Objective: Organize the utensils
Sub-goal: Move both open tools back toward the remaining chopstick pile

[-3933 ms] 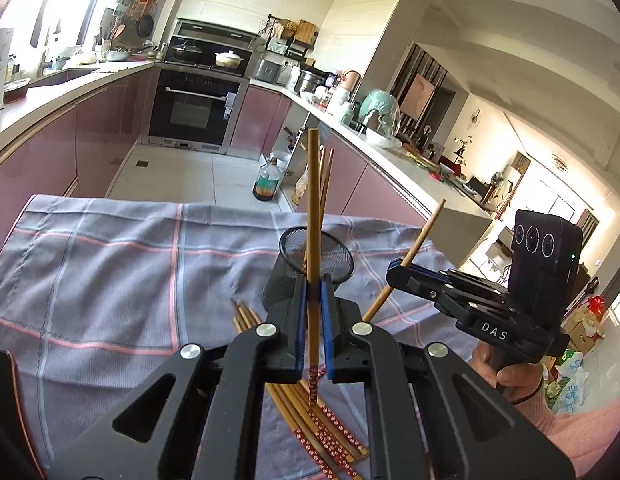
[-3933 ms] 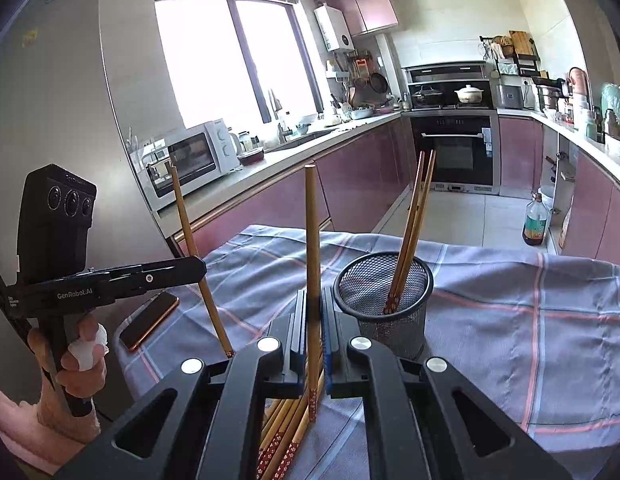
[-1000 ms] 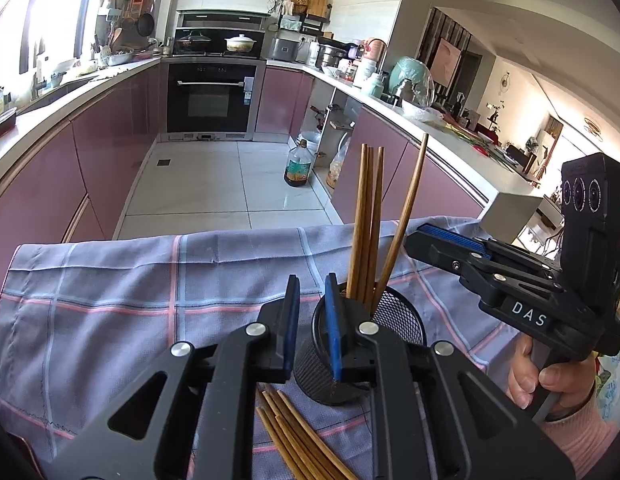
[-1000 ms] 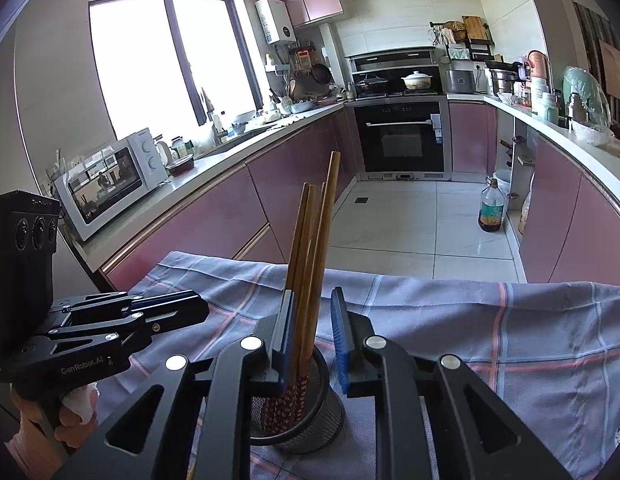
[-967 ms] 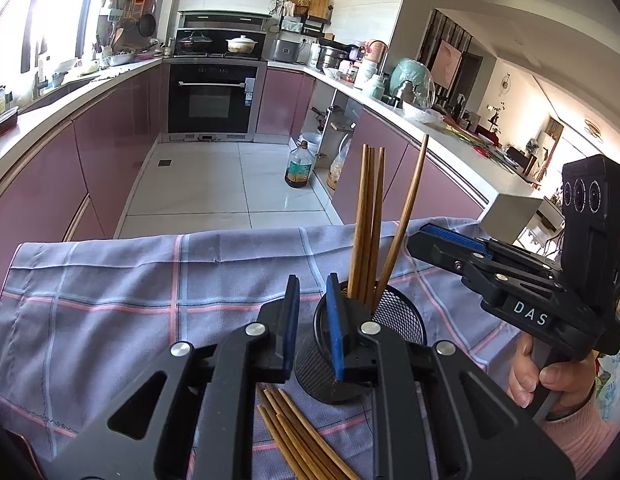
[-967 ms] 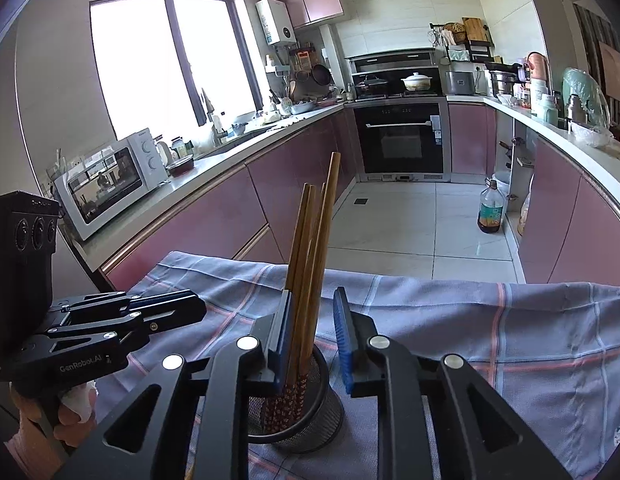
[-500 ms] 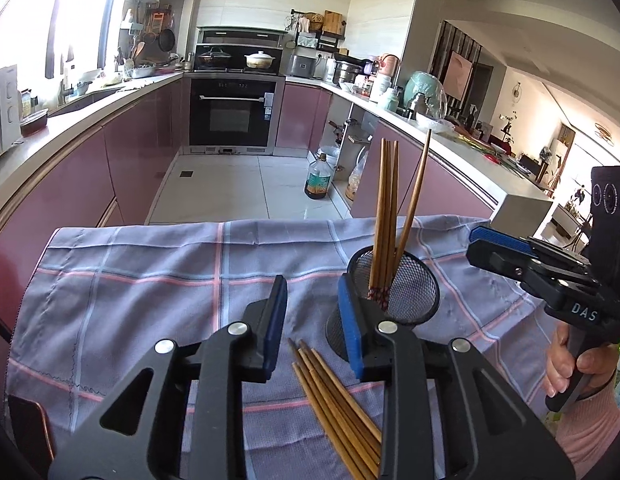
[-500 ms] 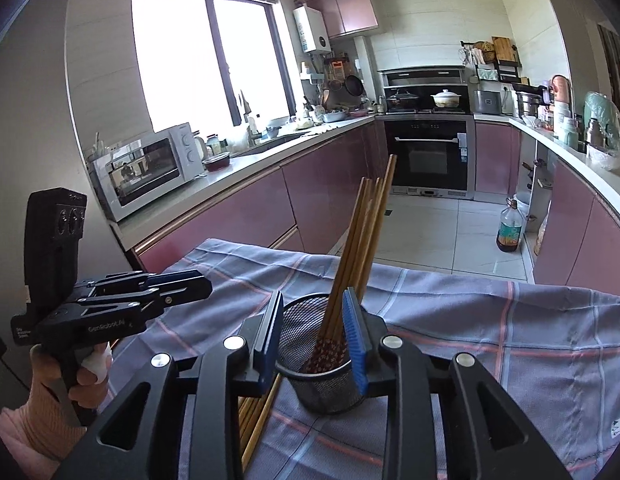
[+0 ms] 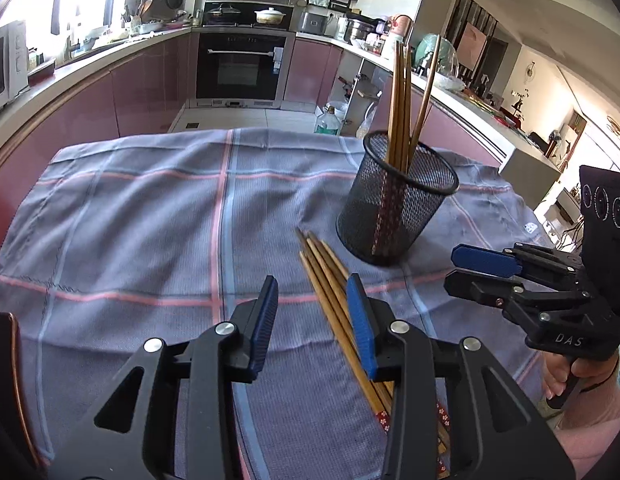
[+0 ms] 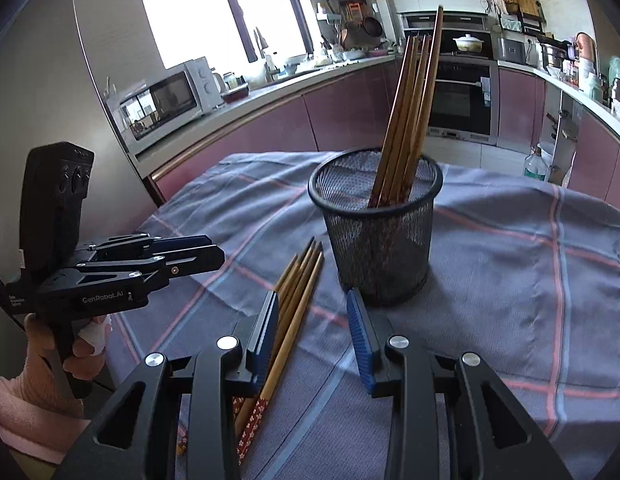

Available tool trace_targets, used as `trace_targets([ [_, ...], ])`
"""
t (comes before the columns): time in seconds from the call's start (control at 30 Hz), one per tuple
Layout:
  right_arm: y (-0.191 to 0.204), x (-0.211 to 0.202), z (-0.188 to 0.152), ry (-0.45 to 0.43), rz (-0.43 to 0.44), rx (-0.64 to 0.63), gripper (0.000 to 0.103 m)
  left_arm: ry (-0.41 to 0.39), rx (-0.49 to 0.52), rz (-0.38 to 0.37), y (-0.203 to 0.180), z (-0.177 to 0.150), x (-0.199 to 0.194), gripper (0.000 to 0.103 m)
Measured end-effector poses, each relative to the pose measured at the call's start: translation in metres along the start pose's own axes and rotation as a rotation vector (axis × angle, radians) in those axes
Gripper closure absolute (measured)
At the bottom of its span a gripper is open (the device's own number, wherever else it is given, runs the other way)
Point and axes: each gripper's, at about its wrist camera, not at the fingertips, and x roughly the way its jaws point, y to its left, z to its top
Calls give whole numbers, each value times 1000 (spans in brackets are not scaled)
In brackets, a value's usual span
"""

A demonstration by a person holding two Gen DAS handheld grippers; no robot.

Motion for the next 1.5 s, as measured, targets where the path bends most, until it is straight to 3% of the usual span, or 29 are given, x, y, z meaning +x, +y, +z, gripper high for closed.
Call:
trace_targets([
  [0.17, 4, 18, -13, 65, 12, 17, 70, 64, -1, -11, -5, -22, 17, 66],
  [0.43, 13, 30, -24, 100, -3, 9, 70, 111, 1, -31, -12, -40, 27, 65],
  [1.07, 19, 39, -30, 123, -43, -23, 70, 136, 33, 12, -17, -43, 34, 65],
  [1.5, 18, 37, -30, 119, -78, -42, 70, 149, 67, 34, -16, -45, 35, 71],
])
